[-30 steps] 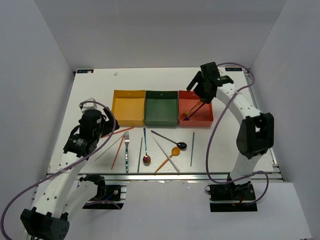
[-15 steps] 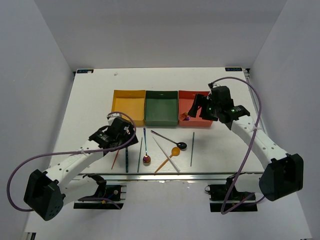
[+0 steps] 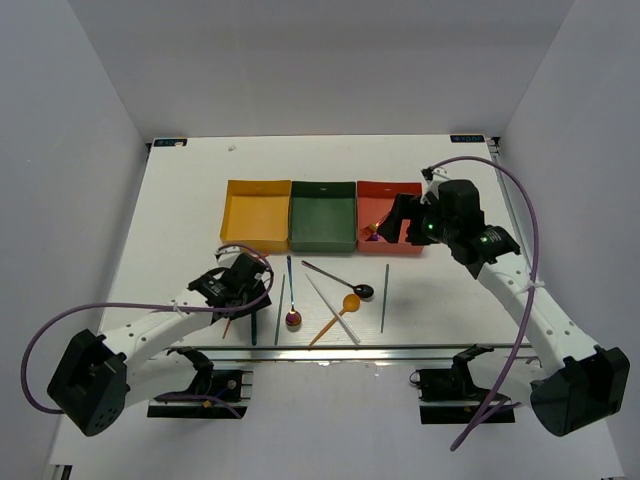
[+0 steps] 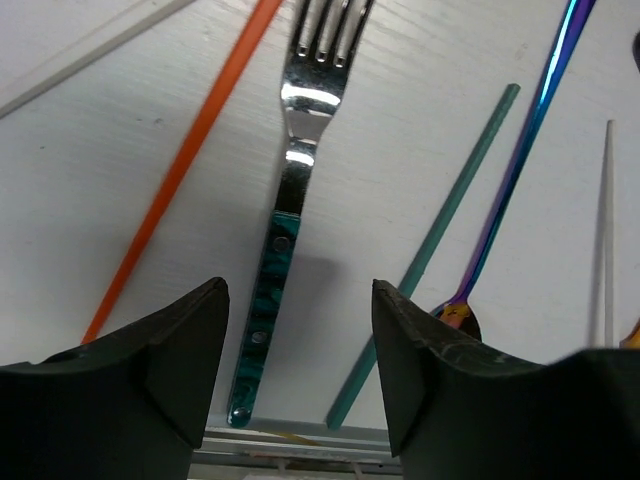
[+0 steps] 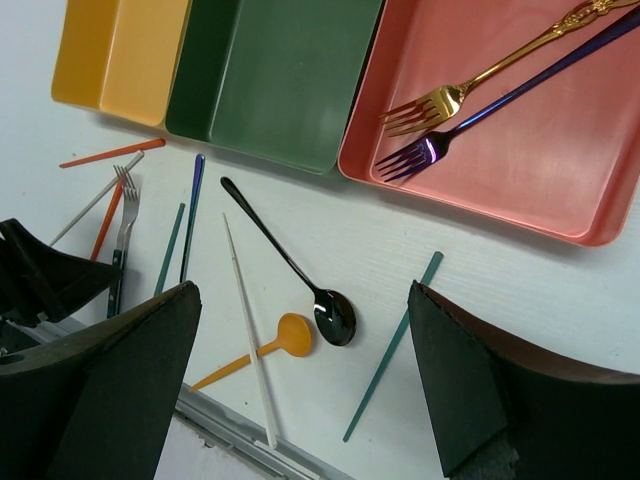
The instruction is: Sort the eating utensils into containers
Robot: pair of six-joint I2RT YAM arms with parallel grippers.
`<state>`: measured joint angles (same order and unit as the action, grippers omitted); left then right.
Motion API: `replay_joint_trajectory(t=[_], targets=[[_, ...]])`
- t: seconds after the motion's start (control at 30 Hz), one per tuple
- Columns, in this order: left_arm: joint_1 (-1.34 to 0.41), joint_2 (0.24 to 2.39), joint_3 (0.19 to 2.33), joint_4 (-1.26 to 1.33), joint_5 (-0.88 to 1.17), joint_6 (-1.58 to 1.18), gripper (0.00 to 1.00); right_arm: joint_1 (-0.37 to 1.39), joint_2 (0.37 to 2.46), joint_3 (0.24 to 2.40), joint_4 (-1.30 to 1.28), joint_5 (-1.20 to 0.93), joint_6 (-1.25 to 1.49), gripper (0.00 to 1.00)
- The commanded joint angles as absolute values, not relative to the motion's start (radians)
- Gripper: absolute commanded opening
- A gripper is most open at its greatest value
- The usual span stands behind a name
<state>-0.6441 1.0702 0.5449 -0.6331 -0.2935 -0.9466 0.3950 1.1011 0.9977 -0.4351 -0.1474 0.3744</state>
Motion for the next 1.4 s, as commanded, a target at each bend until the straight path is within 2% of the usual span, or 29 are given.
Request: replay_joint_trajectory(t=[0.0, 0.1, 0.4, 0.5, 0.77, 0.9, 0.93, 1.1, 1.13, 1.37], targets=[[-0.689, 1.1, 0.535, -0.586, -0.331, -0.959, 0.65, 0.399, 1.112, 0.974, -0.396, -0.179, 0.347, 0.89], [-0.706, 1.152, 0.538, -0.598, -0.356, -0.976, 0.56, 0.4, 1.123, 0.971, -0.393, -0.187, 0.348, 0.89], [-0.721, 1.157, 0.519, -0.621, -0.408, -0.997, 0.55, 0.4, 1.111, 0.951, -0.382, -0.181, 0.353, 0.89], [-0.729, 1.166, 0.497, -0.598, -0.394, -0.989, 0.48, 0.4, 1.109, 0.945, -0.376, -0.176, 0.356, 0.89], [-0.775, 1.227, 0.505, -0.588, -0.388, -0.966, 0.4, 0.4, 1.092, 0.93, -0.364, -0.164, 0.376, 0.89], [-0.795, 1.253, 0.517, -0.586, -0.39, -0.959, 0.26, 0.4, 1.072, 0.919, -0.359, -0.147, 0.387, 0.89], [-0.798, 1.256, 0.518, -0.586, -0.393, -0.96, 0.18, 0.4, 1.068, 0.916, -0.357, -0.146, 0.388, 0.89], [-0.807, 1.247, 0.535, -0.623, -0.417, -0.96, 0.1, 0.399, 1.055, 0.914, -0.359, -0.141, 0.396, 0.89], [-0.808, 1.241, 0.544, -0.633, -0.419, -0.957, 0.0, 0.4, 1.052, 0.914, -0.359, -0.14, 0.397, 0.89], [-0.836, 1.187, 0.641, -0.71, -0.425, -0.902, 0.0, 0.399, 1.037, 0.916, -0.353, -0.123, 0.417, 0.89]])
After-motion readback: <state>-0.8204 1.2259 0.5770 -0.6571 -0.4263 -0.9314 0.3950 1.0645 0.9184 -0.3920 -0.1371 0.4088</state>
